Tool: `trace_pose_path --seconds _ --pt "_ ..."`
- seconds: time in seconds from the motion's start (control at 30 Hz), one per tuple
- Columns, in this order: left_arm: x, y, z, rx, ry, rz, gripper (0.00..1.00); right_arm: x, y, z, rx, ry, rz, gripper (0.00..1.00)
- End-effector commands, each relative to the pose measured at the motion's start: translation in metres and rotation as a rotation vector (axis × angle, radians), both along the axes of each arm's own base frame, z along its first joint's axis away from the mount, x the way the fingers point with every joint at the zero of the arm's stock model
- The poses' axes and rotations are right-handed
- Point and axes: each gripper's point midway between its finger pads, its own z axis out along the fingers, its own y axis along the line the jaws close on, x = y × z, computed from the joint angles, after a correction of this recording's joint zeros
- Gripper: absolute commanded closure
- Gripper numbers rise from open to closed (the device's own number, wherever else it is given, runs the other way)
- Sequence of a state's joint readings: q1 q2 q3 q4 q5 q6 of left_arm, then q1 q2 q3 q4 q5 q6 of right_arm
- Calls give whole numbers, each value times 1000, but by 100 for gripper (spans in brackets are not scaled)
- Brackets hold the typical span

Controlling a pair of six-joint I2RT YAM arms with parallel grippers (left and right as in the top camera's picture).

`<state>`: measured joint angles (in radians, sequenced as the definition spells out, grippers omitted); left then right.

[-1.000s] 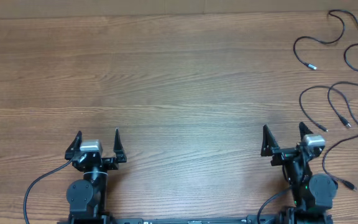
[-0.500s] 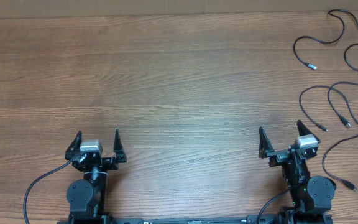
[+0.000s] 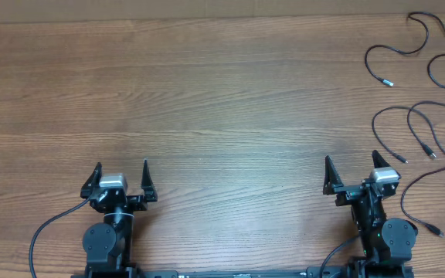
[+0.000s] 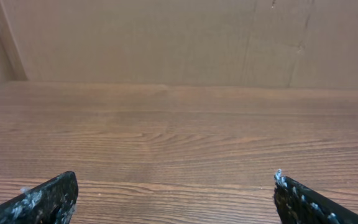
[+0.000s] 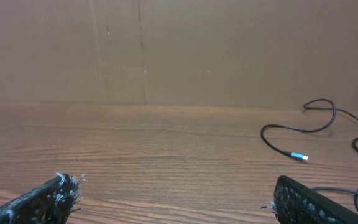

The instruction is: Untangle cables

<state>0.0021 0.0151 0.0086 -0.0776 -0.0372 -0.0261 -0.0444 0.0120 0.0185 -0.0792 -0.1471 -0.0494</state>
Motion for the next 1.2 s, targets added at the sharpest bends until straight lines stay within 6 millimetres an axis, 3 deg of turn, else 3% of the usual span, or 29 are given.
trace_pose_path --seconds 0.0,1.17 --pt "0 1 1 -11 -8 2 0 1 -4 -3 48 5 -28 0" --pt "0 0 1 -11 -8 2 0 1 -4 -2 41 3 -29 0"
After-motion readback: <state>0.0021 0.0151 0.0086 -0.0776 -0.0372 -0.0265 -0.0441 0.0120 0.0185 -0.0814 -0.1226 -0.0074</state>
